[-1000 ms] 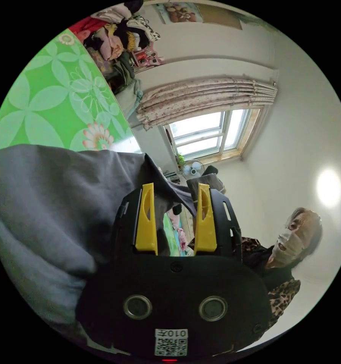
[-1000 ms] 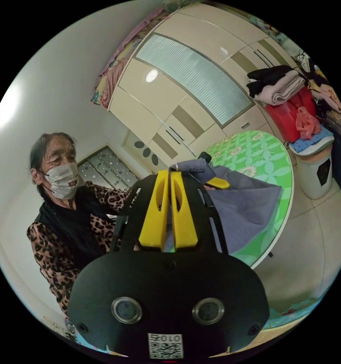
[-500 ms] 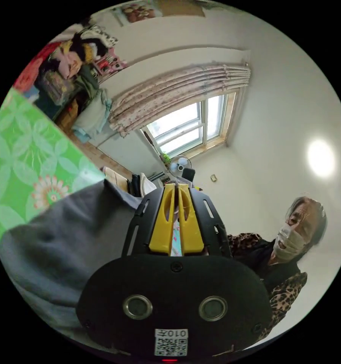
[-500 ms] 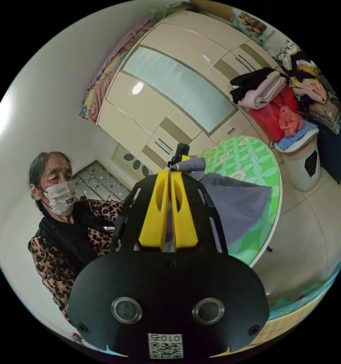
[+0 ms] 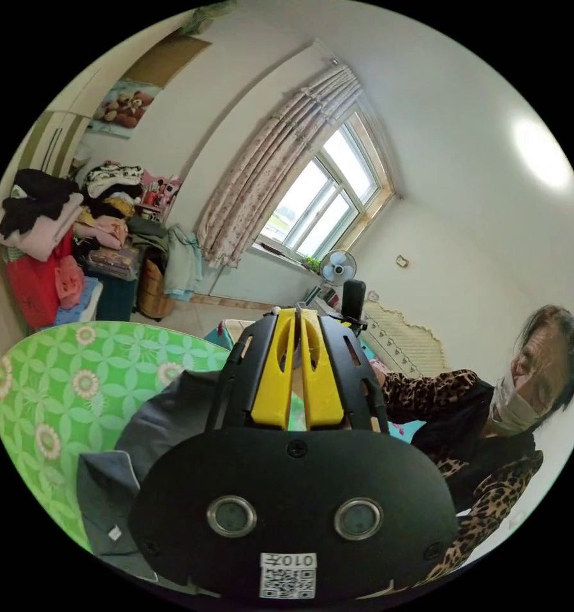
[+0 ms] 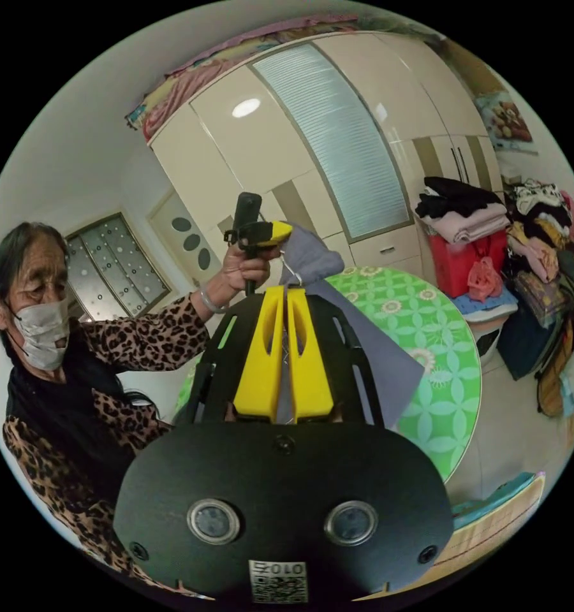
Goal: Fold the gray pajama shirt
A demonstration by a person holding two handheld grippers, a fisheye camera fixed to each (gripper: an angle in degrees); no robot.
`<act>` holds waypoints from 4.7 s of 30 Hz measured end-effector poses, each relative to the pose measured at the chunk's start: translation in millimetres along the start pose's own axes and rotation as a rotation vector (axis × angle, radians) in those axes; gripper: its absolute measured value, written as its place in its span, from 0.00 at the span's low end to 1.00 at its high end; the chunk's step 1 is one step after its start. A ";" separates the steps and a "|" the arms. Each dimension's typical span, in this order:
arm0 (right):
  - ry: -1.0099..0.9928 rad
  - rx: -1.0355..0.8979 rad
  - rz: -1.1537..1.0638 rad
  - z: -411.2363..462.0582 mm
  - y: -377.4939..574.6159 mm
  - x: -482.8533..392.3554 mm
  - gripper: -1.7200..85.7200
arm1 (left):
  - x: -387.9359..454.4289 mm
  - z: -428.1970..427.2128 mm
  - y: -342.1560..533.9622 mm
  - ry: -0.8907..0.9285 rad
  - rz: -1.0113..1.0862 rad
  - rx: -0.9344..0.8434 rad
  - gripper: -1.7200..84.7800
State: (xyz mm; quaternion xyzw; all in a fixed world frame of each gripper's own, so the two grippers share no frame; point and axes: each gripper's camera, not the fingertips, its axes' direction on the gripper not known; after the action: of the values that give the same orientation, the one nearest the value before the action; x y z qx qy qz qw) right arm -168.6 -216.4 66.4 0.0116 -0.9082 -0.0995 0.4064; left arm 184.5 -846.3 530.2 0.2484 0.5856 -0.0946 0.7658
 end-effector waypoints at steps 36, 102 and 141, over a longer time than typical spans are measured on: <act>-0.242 -0.348 -0.223 345.6 82.1 -145.8 0.05 | 133.6 -214.3 353.7 -0.268 -0.097 0.239 0.02; 0.003 -0.898 -0.172 432.3 186.3 -128.2 0.04 | -25.9 -215.9 405.9 -0.294 -0.504 -0.190 0.02; -0.353 -0.046 0.615 118.4 198.8 154.4 0.10 | 160.2 -126.8 658.3 -0.555 -0.819 0.523 0.02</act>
State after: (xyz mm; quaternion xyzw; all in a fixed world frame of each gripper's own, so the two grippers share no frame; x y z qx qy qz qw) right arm -347.8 -17.0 141.0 -0.2889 -0.9229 0.0067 0.2543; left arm 411.1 -195.3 532.3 0.1479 0.3677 -0.5883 0.7048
